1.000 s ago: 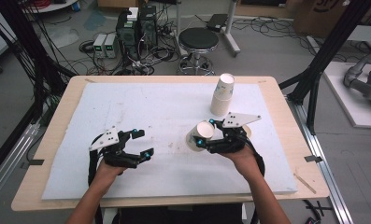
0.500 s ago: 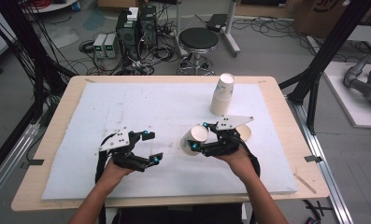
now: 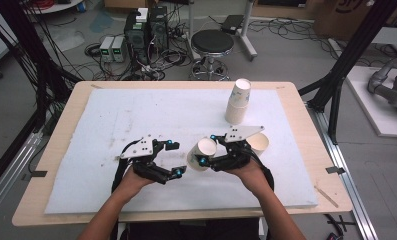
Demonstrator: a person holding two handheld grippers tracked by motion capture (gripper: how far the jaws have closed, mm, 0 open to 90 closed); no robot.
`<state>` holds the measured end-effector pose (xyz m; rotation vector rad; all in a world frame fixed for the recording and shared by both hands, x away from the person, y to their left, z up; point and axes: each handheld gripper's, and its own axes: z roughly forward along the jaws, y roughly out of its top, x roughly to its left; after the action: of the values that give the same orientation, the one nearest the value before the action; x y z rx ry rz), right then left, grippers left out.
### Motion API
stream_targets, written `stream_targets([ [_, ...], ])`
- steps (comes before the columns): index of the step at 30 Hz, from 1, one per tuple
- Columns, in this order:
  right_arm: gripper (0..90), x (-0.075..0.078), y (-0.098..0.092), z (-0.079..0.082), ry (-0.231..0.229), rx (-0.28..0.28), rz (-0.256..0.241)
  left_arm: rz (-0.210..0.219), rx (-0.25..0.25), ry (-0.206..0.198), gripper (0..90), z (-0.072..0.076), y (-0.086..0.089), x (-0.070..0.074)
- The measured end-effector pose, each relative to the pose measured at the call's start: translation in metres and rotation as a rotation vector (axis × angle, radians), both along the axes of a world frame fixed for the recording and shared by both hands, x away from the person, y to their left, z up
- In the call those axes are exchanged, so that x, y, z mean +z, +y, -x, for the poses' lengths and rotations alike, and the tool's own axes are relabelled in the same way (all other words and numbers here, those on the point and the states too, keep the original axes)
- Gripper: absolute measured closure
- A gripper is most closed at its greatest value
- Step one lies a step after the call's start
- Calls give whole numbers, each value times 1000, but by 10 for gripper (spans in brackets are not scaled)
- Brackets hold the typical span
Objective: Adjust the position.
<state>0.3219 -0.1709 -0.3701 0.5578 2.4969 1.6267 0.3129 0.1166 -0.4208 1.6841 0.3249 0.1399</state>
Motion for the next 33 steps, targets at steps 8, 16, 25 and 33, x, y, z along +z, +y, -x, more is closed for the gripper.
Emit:
stream_targets([
  [8,339,0,8,2,6,36,2,-28,-41,-9,157,-2,-13,2],
  [16,339,1,11,4,15,56,6,-41,-65,-1,160,-4,-18,0],
  [25,340,2,16,5,12,78,-4,-51,-90,-3,203,-5,-20,-2],
  [33,339,0,17,4,34,86,-21,-72,-109,-28,284,-3,-20,-1],
])
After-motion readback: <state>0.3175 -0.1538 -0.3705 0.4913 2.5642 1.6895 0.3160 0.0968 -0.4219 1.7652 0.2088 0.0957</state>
